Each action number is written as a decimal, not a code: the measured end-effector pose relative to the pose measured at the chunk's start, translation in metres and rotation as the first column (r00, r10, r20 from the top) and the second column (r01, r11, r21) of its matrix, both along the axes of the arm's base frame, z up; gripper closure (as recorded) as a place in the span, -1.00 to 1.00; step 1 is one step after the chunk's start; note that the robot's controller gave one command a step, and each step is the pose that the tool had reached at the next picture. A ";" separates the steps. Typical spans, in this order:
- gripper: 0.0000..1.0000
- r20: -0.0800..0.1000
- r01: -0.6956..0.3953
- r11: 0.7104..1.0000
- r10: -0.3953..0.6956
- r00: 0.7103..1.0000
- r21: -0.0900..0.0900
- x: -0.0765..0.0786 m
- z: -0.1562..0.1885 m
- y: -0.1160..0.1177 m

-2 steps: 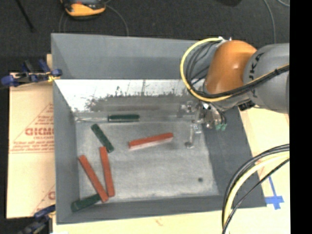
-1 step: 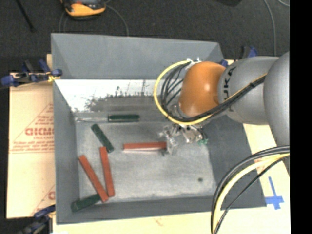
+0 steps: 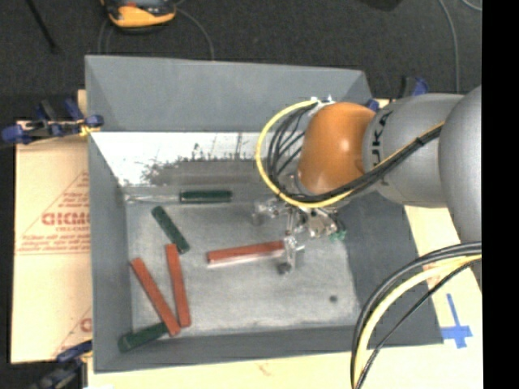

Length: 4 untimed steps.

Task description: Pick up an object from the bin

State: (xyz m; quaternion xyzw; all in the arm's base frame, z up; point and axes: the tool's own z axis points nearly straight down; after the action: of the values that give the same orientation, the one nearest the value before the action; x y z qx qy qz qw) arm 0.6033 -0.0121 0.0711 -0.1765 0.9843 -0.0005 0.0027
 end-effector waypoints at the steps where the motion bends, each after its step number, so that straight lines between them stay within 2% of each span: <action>1: -1.00 0.000 0.000 1.000 0.000 1.000 0.000 0.000 0.000 0.000; 2: 1.00 -0.003 -0.141 0.990 0.141 0.990 -0.001 -0.031 0.000 0.005; 3: 1.00 -0.003 -0.141 0.990 0.141 0.990 -0.001 -0.031 0.000 0.005; 4: 1.00 -0.010 -0.145 0.989 0.145 0.989 0.001 -0.026 0.040 -0.001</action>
Offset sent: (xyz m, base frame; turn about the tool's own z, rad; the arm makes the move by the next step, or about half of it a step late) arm -0.0316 0.0054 -0.0011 -0.1432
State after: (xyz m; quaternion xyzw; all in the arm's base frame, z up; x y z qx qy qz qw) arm 0.5774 -0.0135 0.1112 -0.2474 0.9689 0.0008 -0.0024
